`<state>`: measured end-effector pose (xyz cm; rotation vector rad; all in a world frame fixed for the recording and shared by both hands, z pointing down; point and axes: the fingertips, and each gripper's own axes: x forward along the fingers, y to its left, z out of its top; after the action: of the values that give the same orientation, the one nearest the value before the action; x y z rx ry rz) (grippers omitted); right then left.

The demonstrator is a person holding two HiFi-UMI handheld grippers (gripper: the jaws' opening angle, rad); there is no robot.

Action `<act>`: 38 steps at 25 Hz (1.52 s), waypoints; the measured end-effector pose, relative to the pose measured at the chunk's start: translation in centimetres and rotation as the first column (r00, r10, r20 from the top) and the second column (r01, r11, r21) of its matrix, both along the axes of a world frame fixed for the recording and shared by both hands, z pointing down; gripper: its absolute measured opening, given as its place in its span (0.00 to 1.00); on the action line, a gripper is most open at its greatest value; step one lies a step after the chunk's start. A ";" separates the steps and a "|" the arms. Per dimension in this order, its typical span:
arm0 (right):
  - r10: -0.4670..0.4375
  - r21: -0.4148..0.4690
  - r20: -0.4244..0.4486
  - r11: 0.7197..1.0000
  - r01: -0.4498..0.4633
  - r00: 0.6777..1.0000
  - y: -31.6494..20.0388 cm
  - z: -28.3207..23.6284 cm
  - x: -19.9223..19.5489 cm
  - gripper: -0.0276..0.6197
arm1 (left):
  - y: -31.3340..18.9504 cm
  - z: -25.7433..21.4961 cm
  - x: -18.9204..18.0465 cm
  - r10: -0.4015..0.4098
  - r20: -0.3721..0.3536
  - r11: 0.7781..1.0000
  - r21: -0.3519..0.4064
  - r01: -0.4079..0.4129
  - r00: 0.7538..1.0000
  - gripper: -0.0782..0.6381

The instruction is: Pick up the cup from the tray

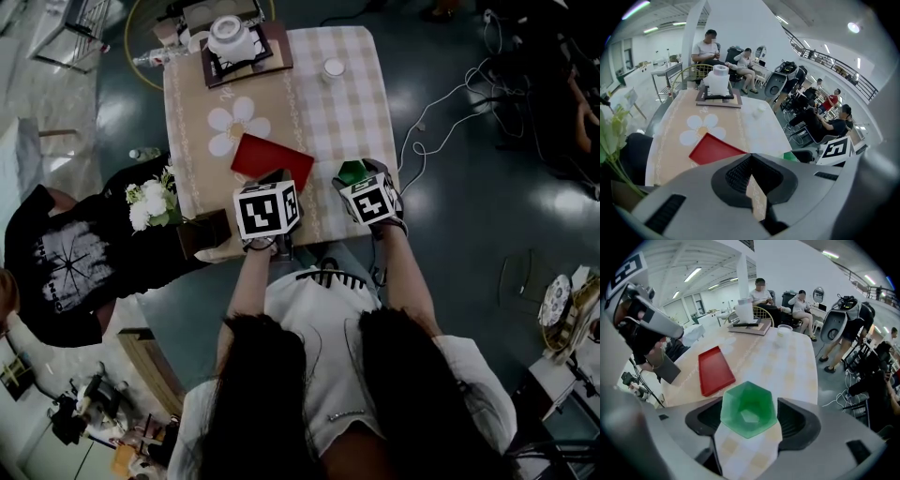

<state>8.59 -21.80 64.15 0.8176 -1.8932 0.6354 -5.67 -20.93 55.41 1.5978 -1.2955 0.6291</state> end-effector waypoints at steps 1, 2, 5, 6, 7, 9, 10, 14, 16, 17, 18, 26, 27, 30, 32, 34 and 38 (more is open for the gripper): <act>-0.009 -0.003 0.006 1.000 0.009 1.000 0.2 -0.2 -0.1 0.57 | 0.1 0.0 -0.2 -0.006 0.002 1.000 0.000 0.006 1.000 0.12; -0.015 -0.003 0.015 1.000 0.015 1.000 0.3 -0.4 -0.1 0.59 | 0.2 0.0 -0.3 -0.010 0.006 1.000 0.000 0.010 1.000 0.12; -0.004 0.039 0.047 0.999 0.003 0.999 -0.1 -2.1 0.0 0.61 | 0.4 -0.1 -0.6 -0.018 0.015 1.000 0.008 0.018 1.000 0.12; 0.008 0.060 0.067 0.998 -0.012 0.998 -0.4 -2.9 0.0 0.61 | 0.4 -0.2 -0.6 -0.020 0.015 1.000 0.011 0.020 1.000 0.12; 0.019 0.082 0.091 0.996 -0.026 0.996 -0.8 -3.9 -0.1 0.61 | 0.5 -0.3 -0.6 -0.022 0.014 1.000 0.014 0.022 1.000 0.12; 0.030 0.131 0.143 0.990 -0.049 0.989 -1.7 -6.2 -0.3 0.61 | 0.6 -0.6 -0.3 -0.023 0.007 0.999 0.023 0.023 1.000 0.12; 0.035 0.155 0.166 0.986 -0.061 0.985 -2.1 -7.3 -0.4 0.61 | 0.6 -0.8 -0.2 -0.024 0.004 0.999 0.030 0.024 1.000 0.12; 0.042 0.195 0.255 0.976 -0.094 0.966 -3.4 -11.1 -1.1 0.61 | 0.4 -1.7 -0.1 -0.031 0.006 0.997 0.064 0.030 1.000 0.12; 0.031 0.210 0.278 0.973 -0.092 0.960 -3.5 -12.3 -1.4 0.61 | 0.4 -2.3 -0.2 -0.038 0.008 0.996 0.082 0.037 0.999 0.12; 0.025 0.221 0.283 0.971 -0.091 0.959 -3.5 -12.8 -1.6 0.61 | 0.3 -2.6 -0.2 -0.041 0.009 0.995 0.093 0.040 0.999 0.12; 0.023 0.237 0.283 0.967 -0.093 0.959 -3.4 -13.2 -1.6 0.59 | 0.3 -2.9 -0.3 -0.044 0.010 0.994 0.104 0.043 0.999 0.12; 0.070 0.290 0.337 0.941 -0.174 0.939 -3.3 -15.8 -3.1 0.11 | 0.4 -5.3 -0.3 -0.068 -0.001 0.981 0.183 0.067 0.998 0.12; 0.072 0.285 0.349 0.942 -0.179 0.934 -3.2 -16.1 -3.5 0.07 | 0.5 -5.5 -0.3 -0.070 -0.001 0.979 0.190 0.069 0.998 0.12; 0.060 0.303 0.332 0.938 -0.166 0.941 -3.1 -16.5 -4.4 0.06 | 0.6 -6.0 -0.4 -0.078 0.006 0.975 0.207 0.075 0.997 0.12; 0.084 0.327 0.329 0.924 -0.197 0.941 -3.3 -16.9 -4.4 0.06 | 0.8 -6.2 -0.4 -0.082 0.007 0.974 0.211 0.078 0.997 0.12; 0.094 0.338 0.327 0.917 -0.210 0.940 -3.3 -17.2 -4.4 0.06 | 1.0 -6.3 -0.5 -0.087 0.007 0.974 0.213 0.083 0.996 0.12; 0.078 0.362 0.299 0.913 -0.188 0.951 -3.1 -17.6 -4.7 0.06 | 1.3 -6.7 -0.5 -0.092 0.009 0.971 0.224 0.088 0.996 0.12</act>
<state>3.94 -24.89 46.54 1.1696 -2.2772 0.4820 -6.21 -19.68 48.68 1.7052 -1.4866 0.4556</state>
